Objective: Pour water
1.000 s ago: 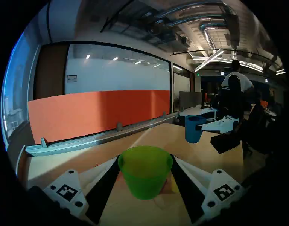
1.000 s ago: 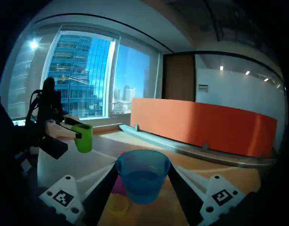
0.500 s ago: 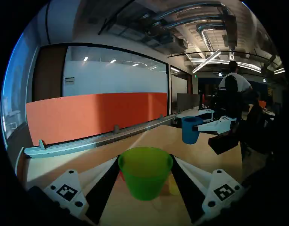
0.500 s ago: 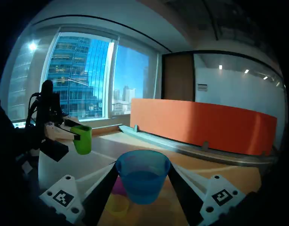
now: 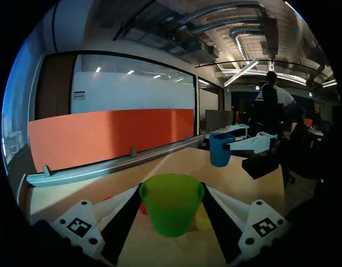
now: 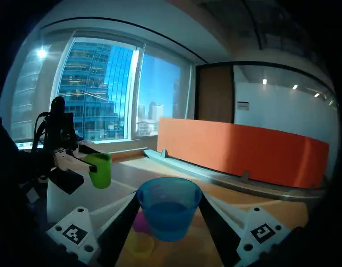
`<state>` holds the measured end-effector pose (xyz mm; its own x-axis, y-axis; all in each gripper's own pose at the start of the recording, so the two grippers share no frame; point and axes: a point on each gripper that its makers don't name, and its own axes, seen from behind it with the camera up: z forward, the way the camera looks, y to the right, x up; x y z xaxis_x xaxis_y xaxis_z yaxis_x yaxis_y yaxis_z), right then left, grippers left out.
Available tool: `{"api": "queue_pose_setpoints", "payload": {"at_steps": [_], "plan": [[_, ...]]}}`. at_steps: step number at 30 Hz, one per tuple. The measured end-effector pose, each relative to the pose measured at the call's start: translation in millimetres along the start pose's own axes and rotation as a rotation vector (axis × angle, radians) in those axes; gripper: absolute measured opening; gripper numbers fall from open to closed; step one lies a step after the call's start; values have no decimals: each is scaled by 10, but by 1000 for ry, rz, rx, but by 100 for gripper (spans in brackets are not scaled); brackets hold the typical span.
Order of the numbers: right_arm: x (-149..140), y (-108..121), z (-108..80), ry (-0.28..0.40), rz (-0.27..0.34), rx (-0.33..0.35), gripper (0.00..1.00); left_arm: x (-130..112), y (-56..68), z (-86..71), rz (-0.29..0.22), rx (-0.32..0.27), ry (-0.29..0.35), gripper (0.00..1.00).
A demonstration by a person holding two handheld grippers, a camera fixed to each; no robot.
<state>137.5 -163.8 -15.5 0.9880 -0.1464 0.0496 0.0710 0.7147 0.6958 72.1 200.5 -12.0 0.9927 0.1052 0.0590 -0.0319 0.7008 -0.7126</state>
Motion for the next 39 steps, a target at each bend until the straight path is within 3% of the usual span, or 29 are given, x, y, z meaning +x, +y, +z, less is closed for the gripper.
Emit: {"api": "queue_pose_setpoints", "payload": {"at_steps": [17,39], "plan": [[249,-71,80,14,-140,23,92,-45,225,50,0,-60,15,90],[608,-155,275,31,-377,40,92,-36,480,183,15,-117,11,90]]}}
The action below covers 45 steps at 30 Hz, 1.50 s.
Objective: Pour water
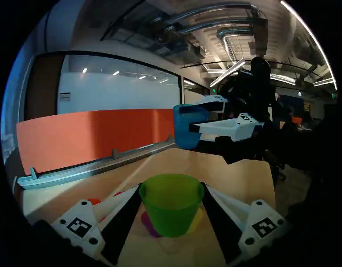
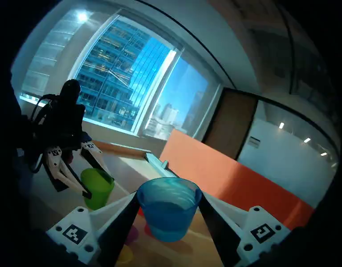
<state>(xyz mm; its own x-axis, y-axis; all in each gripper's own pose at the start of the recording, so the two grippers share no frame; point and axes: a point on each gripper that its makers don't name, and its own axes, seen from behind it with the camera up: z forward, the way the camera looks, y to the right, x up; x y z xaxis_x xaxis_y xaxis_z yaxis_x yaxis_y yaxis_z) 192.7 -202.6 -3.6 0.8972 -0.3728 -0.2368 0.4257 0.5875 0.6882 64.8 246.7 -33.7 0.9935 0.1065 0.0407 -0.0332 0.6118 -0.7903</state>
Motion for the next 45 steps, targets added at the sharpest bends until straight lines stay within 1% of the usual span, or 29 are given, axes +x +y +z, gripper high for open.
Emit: {"api": "queue_pose_setpoints", "payload": {"at_steps": [9,18,30,45], "plan": [[98,11,52,-1,-89,4,92,13,85,52,3,-19,0,90],[208,-30,111,3,-144,16,92,4,165,110,6,-37,-4,90],[317,-60,185,13,-252,19,92,26,254,163,10,-64,0,90],[384,-49,286,18,-372,16,92,29,276,211,6,-76,9,90]]}}
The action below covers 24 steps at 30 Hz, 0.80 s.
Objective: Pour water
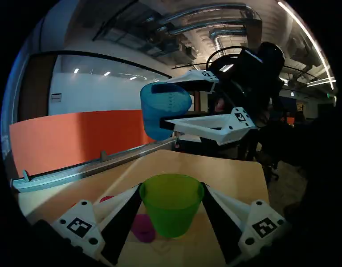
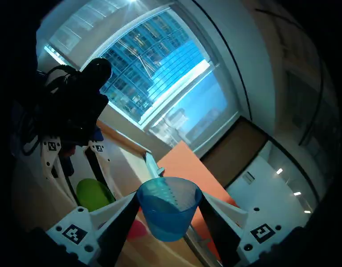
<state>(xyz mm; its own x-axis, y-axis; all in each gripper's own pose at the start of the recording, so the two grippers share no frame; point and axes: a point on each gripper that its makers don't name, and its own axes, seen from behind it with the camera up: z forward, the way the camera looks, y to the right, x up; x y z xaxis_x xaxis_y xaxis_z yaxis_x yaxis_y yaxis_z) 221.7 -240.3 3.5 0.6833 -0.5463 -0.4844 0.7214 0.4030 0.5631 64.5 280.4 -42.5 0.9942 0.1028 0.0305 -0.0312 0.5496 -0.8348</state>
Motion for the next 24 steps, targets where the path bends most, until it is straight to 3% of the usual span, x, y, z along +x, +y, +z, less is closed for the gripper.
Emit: {"api": "queue_pose_setpoints", "payload": {"at_steps": [24], "plan": [[81,67,141,-15,-221,-7,91,37,22,9,-2,-11,12,90]]}}
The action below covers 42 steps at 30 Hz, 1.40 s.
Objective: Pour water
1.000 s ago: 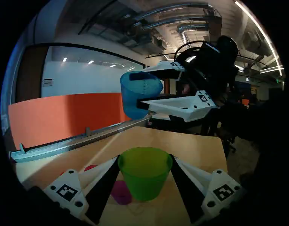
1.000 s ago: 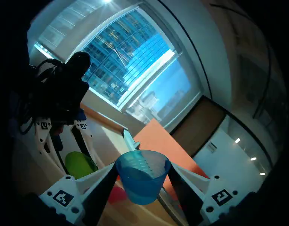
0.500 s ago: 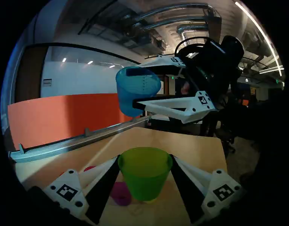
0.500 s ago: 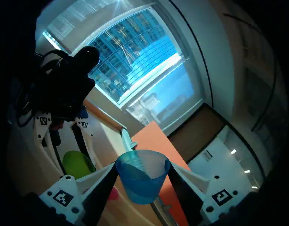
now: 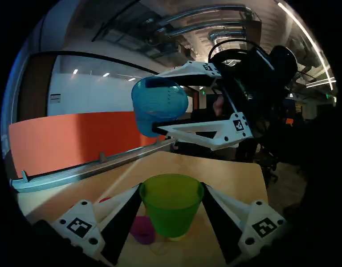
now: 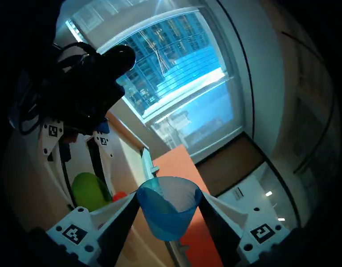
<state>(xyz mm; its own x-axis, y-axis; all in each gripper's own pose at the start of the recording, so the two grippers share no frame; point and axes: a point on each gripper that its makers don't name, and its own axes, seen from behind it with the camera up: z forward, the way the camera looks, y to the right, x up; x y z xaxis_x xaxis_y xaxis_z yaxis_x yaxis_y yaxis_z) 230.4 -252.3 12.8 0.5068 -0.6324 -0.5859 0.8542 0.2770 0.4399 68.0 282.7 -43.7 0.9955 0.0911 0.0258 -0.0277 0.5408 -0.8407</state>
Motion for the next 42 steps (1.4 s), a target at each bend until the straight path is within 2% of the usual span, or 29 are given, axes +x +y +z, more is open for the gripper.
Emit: {"api": "queue_pose_setpoints", "payload": {"at_steps": [13,42], "plan": [[-24,7,21,-19,-96,-1,92,-6,5,-6,0,-4,1,90],[10,118,28,-20,-204,-16,91,-10,14,-13,-1,-8,4,89]]}}
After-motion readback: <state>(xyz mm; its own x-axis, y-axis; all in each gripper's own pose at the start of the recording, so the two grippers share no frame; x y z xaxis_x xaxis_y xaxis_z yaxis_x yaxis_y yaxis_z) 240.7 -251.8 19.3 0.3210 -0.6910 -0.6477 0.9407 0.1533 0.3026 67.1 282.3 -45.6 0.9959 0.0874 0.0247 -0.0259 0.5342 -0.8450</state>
